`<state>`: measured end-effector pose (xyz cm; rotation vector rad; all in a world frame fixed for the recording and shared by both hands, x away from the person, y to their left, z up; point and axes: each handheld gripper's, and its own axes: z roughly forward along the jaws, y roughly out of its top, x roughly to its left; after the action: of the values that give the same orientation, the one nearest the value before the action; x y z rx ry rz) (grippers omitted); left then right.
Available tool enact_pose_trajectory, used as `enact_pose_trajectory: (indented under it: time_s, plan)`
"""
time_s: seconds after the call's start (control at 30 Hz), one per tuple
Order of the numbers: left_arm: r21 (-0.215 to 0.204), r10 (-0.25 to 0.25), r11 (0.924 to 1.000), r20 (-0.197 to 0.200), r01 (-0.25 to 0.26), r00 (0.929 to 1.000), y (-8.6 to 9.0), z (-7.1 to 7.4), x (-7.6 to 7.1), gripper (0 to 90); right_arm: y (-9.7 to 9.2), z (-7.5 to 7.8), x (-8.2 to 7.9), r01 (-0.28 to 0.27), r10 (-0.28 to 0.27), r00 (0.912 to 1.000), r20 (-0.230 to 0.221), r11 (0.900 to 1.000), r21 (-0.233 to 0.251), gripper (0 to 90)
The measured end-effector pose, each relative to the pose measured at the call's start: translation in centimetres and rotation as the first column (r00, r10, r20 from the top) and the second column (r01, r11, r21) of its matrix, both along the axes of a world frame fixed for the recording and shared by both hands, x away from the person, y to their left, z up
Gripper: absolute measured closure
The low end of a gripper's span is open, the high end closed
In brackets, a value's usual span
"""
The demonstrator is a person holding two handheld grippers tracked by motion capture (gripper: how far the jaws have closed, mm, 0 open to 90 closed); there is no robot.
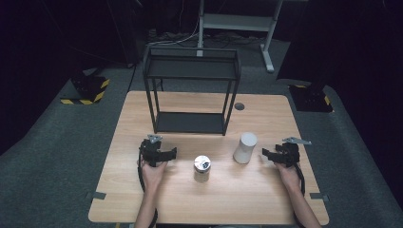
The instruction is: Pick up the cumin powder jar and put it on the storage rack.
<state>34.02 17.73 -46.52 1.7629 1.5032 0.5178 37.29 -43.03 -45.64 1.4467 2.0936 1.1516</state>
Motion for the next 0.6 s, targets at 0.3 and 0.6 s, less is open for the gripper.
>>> enact_pose_trajectory:
  time_s: [0.3, 0.6]
  plan:
    - [-0.045, -0.014, 0.9989, -0.001, 0.014, 0.9999, 0.7, -0.2, -0.2, 1.0, 0.7, 0.3, 0.1, -0.006, 0.006, 1.0000, -0.001, 0.9990, -0.045, 13.1]
    - [-0.080, -0.045, 0.9957, 0.003, 0.045, 0.9990, 1.2, -0.4, -0.5, 0.6, 1.7, 0.6, 0.3, -0.028, 0.028, 0.9996, -0.007, 0.9940, -0.105, 5.8]
